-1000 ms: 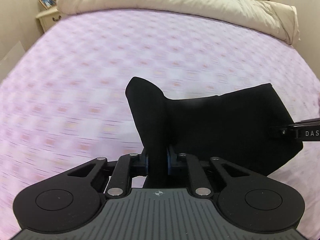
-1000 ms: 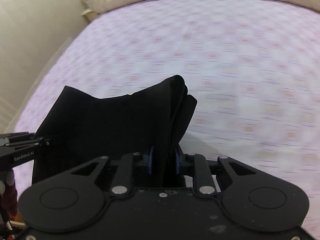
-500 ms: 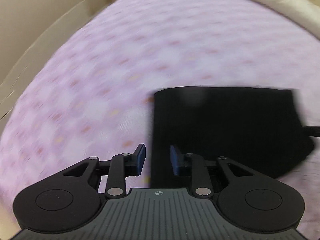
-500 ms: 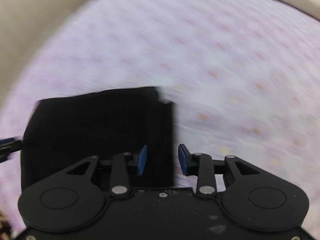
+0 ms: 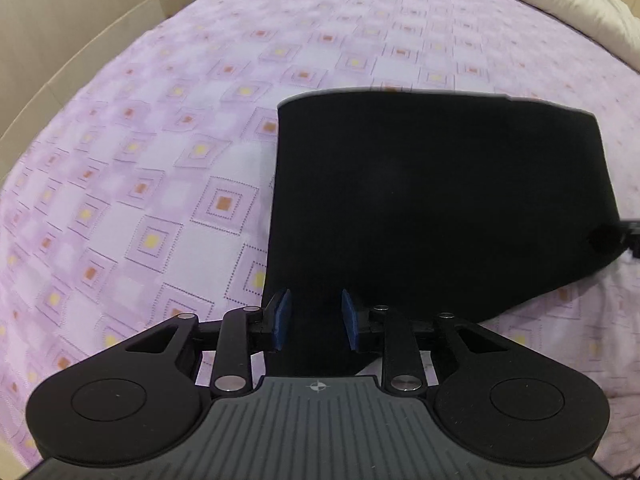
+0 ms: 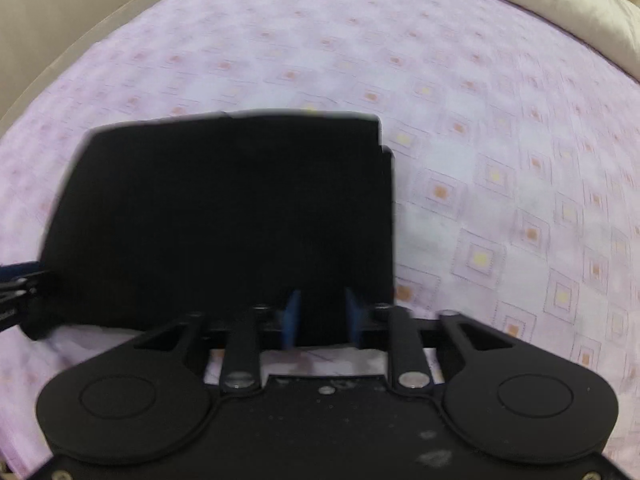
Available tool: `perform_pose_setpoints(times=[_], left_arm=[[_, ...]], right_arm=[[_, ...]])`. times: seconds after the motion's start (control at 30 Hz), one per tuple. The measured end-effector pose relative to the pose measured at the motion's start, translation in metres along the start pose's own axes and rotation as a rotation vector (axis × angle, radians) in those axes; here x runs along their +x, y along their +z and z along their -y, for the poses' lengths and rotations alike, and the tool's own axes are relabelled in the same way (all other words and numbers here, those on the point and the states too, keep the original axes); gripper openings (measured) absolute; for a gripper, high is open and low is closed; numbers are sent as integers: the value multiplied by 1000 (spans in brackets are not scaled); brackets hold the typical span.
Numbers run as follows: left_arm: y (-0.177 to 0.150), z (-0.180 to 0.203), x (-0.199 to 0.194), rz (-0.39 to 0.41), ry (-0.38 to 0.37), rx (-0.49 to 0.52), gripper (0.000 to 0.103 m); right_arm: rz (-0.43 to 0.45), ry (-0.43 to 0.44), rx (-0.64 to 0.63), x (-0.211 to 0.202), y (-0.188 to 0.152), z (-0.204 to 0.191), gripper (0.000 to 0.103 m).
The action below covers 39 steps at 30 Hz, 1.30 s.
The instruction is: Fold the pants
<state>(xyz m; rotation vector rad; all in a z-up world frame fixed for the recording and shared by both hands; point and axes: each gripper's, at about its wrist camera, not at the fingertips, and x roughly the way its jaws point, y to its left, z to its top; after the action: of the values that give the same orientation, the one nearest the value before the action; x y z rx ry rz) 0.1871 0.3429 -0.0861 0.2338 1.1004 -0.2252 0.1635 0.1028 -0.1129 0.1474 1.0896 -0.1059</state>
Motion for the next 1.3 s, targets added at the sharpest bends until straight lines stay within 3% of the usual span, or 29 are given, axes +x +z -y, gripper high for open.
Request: perform_pose_setpoints(times=[0.13,0.17,0.2,0.23,0.33,0.4,0.53,0.6,0.73,0.83,1.0,1.3], left_arm=[[8,-3,-13,17,-16,5,27],[9,-5,-19,31,-19,-4,27],[9,-5,-26,47,-17,-14,27],[9,-5,-36,59,-13,-25,27],[9,-1,-65,98,-18,-53,27],[7,5,-88,131,-6,-77,28],[-2,25,-132,203,43,-84,28],[-10,34,-147,224,46,-81,29],[-23,47,-171,189,30,-116,29],[-31,53,-182,144,47,-144,29],[-43,62,-193,82,68,-157,29],[-57,70,-221,131,127,-164,29]], right_arm=[[-1,2,-4,-7,8,-2,19],[17,14,11,-15,9,0,29],[33,18,24,-27,8,2,46],[49,15,33,-33,6,4,50],[115,45,57,-69,-2,6,51],[145,55,63,-95,-7,9,60],[226,56,68,-153,-27,11,62],[267,6,52,-173,-32,4,66],[317,-96,38,-205,-47,-4,70],[255,-27,22,-208,-52,-2,70],[233,23,28,-215,-69,-3,70],[213,83,30,-231,-82,-4,70]])
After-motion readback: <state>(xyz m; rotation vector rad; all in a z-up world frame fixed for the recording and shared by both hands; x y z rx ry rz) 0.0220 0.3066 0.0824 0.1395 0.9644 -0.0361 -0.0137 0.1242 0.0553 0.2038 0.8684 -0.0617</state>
